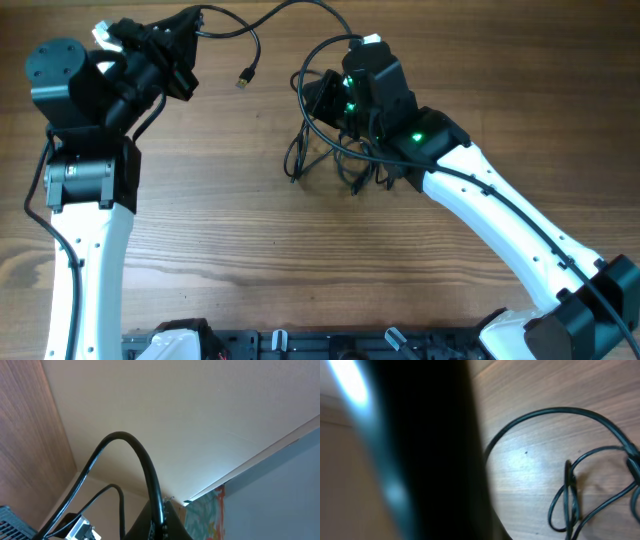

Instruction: Untangle cables

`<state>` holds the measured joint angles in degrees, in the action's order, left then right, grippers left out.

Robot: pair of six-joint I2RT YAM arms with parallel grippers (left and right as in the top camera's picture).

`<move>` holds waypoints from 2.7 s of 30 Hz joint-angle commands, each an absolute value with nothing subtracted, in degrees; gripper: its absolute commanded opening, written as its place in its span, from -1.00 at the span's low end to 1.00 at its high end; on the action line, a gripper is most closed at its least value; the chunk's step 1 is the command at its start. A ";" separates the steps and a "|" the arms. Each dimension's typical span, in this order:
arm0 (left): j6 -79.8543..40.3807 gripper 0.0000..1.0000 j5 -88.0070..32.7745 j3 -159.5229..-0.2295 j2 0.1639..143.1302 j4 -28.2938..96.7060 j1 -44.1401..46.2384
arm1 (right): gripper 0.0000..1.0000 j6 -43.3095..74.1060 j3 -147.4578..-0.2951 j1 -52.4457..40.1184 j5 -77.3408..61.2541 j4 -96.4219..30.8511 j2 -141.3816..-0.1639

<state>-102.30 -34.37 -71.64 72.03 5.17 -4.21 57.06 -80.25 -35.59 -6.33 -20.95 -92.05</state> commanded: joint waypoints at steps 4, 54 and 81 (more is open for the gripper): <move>-91.22 -0.91 -28.95 -72.34 71.24 14.04 -4.40 | -0.91 39.09 -80.99 -35.70 13.89 -27.16 -85.19; -58.67 1.00 -36.40 -72.34 71.24 42.28 -4.23 | -0.91 26.48 -80.99 -11.79 28.69 -12.93 -81.23; -54.24 0.99 -22.20 -72.34 72.12 42.50 12.16 | 0.99 25.80 -81.95 21.82 6.00 -5.69 -107.50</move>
